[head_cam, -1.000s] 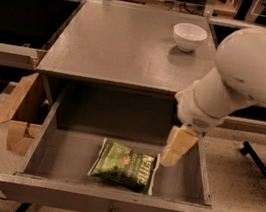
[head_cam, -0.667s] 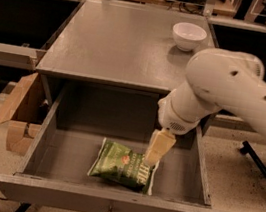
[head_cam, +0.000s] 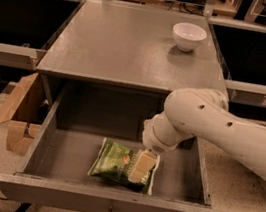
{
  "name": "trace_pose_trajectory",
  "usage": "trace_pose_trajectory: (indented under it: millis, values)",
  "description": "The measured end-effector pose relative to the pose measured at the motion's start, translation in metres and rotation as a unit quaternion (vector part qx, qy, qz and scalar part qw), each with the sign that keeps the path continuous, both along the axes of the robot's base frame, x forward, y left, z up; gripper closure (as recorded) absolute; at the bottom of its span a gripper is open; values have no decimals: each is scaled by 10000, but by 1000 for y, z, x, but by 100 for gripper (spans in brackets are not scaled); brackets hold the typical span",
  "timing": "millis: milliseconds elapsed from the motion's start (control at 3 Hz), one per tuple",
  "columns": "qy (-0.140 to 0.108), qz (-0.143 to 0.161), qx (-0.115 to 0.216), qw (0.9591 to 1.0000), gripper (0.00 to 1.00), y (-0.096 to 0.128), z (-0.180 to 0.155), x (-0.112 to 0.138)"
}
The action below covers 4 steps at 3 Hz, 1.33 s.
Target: Pick green jalapeno chip bag from top drawer and place on counter
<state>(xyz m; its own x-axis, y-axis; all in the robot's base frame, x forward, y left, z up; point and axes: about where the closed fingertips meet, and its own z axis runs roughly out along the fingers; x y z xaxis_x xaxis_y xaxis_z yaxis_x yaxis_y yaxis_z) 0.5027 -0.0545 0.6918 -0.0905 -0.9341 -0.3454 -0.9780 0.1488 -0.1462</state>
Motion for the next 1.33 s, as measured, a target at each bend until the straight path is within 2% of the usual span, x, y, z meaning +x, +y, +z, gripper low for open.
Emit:
trace_pose_trajectory:
  millis: [333, 667, 1000, 1333]
  values:
    - [-6, 4, 26, 10000, 0, 3, -10, -2]
    - [127, 147, -11, 9998, 0, 17, -23, -3]
    - [445, 358, 13, 9984, 18, 44, -56, -2]
    - [742, 507, 42, 9959, 41, 69, -90, -5]
